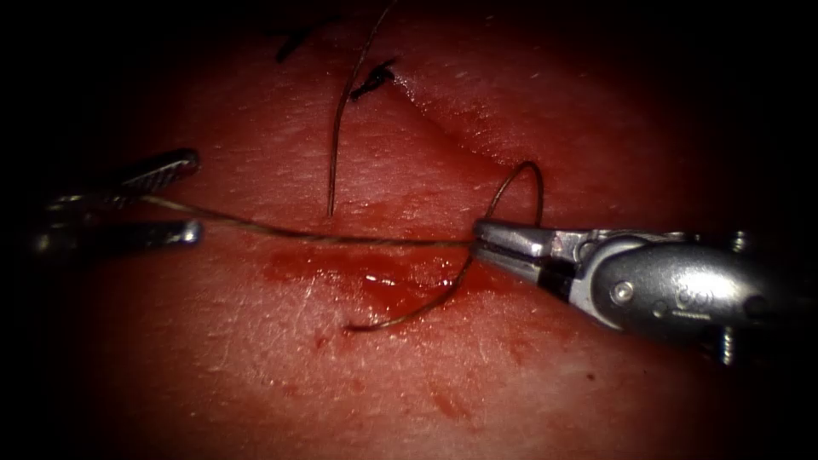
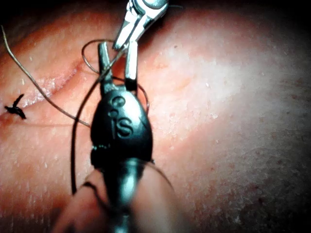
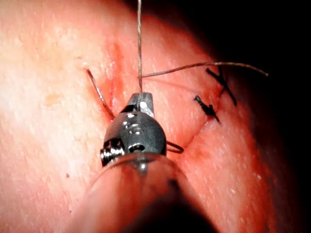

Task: Wound Closure

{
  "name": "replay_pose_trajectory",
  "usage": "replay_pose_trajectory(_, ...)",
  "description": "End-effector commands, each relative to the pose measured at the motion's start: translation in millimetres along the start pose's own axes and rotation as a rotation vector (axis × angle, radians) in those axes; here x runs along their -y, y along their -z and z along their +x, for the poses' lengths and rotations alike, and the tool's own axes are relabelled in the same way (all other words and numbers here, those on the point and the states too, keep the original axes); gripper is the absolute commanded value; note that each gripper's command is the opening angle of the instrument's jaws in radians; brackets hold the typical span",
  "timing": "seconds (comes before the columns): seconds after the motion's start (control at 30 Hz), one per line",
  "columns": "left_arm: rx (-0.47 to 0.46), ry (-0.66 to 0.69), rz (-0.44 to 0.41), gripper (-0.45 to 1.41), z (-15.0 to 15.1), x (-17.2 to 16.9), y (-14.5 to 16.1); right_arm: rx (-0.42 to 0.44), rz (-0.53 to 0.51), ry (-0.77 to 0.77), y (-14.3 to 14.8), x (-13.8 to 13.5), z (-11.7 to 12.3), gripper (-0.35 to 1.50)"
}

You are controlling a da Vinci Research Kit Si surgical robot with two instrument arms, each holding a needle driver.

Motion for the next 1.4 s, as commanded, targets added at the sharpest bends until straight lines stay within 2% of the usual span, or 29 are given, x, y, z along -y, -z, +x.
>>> replay_pose_trajectory(0.03, 0.004, 0.000, 0.000, -0.17, 0.5, -0.1, -0.4, 0.001, 0.004, 0.005, -0.8, -0.2, -0.2, -0.35)
replay_pose_trajectory(0.07, 0.004, 0.000, 0.000, -0.38, 0.5, -0.1, -0.4, 0.003, 0.007, 0.006, -0.8, -0.1, -0.3, -0.35)
replay_pose_trajectory(0.1, 0.006, 0.000, 0.004, -0.45, 0.5, -0.1, -0.3, 0.004, 0.009, 0.007, -0.9, 0.0, -0.3, -0.35)
replay_pose_trajectory(0.23, 0.014, -0.066, 0.020, -0.45, 0.5, 0.1, -0.1, 0.008, 0.013, 0.008, -1.1, 0.2, 0.0, -0.35)
replay_pose_trajectory(0.37, 0.000, -0.147, -0.016, -0.45, 0.2, 0.3, -0.1, 0.006, 0.014, 0.005, -1.0, 0.1, 0.5, -0.35)
replay_pose_trajectory(0.47, -0.013, -0.206, -0.038, -0.45, -0.3, 0.0, 0.2, -0.025, 0.031, -0.006, -0.5, 0.0, 1.0, -0.35)
replay_pose_trajectory(0.53, -0.015, -0.226, -0.049, -0.45, -0.7, -0.1, 0.8, -0.047, 0.051, -0.071, -0.1, -0.3, 1.7, -0.32)
replay_pose_trajectory(0.57, -0.015, -0.236, -0.058, -0.45, -1.0, -0.2, 1.0, -0.061, 0.057, -0.099, 0.1, -0.5, 2.1, 0.02)
replay_pose_trajectory(0.6, -0.021, -0.252, -0.068, -0.45, -1.4, -0.2, 1.5, -0.085, 0.058, -0.169, 0.7, -1.0, 3.1, 0.91)
replay_pose_trajectory(0.63, -0.021, -0.252, -0.068, -0.45, -1.4, -0.2, 1.5, -0.085, 0.058, -0.169, 0.7, -1.0, 3.1, 0.91)
replay_pose_trajectory(0.67, -0.023, -0.252, -0.071, -0.45, -1.5, -0.1, 1.6, -0.104, 0.056, -0.211, 1.0, -1.3, 3.6, 1.15)
replay_pose_trajectory(0.73, -0.027, -0.260, -0.076, -0.45, -1.5, 0.1, 1.7, -0.157, 0.043, -0.284, 1.8, -2.0, 4.8, 1.40)
replay_pose_trajectory(0.8, -0.036, -0.264, -0.078, -0.45, -1.4, 0.5, 1.7, -0.213, 0.064, -0.326, 2.5, -2.6, 5.9, 1.45)
replay_pose_trajectory(0.9, -0.047, -0.270, -0.035, -0.45, -1.1, 1.4, 1.7, -0.269, 0.104, -0.363, 3.8, -3.9, 7.9, 1.47)
replay_pose_trajectory(0.93, -0.049, -0.273, -0.005, -0.45, -0.9, 2.0, 1.8, -0.308, 0.132, -0.377, 4.8, -5.2, 9.2, 1.48)
replay_pose_trajectory(1.1, -0.052, -0.270, 0.085, -0.45, -1.1, 3.4, 2.0, -0.375, 0.174, -0.408, 7.3, -9.1, 11.3, 1.48)
replay_pose_trajectory(1.13, -0.055, -0.268, 0.109, -0.45, -1.2, 3.8, 2.1, -0.395, 0.178, -0.417, 7.9, -10.3, 11.5, 1.40)
replay_pose_trajectory(1.17, -0.057, -0.266, 0.134, -0.45, -1.3, 4.1, 2.3, -0.410, 0.182, -0.424, 8.3, -11.3, 11.4, 1.22)
replay_pose_trajectory(1.2, -0.060, -0.260, 0.185, -0.45, -1.6, 4.9, 2.5, -0.428, 0.173, -0.366, 8.7, -13.6, 10.8, 0.16)
replay_pose_trajectory(1.23, -0.058, -0.254, 0.226, -0.45, -1.9, 5.6, 2.7, -0.390, 0.137, -0.312, 8.4, -15.4, 10.0, -0.13)
replay_pose_trajectory(1.3, -0.047, -0.247, 0.269, -0.45, -2.3, 6.4, 2.6, -0.367, 0.149, -0.259, 7.5, -16.6, 8.9, -0.35)
replay_pose_trajectory(1.4, -0.037, -0.236, 0.325, -0.45, -2.8, 7.4, 2.2, -0.330, 0.204, -0.197, 5.4, -16.8, 7.2, -0.35)
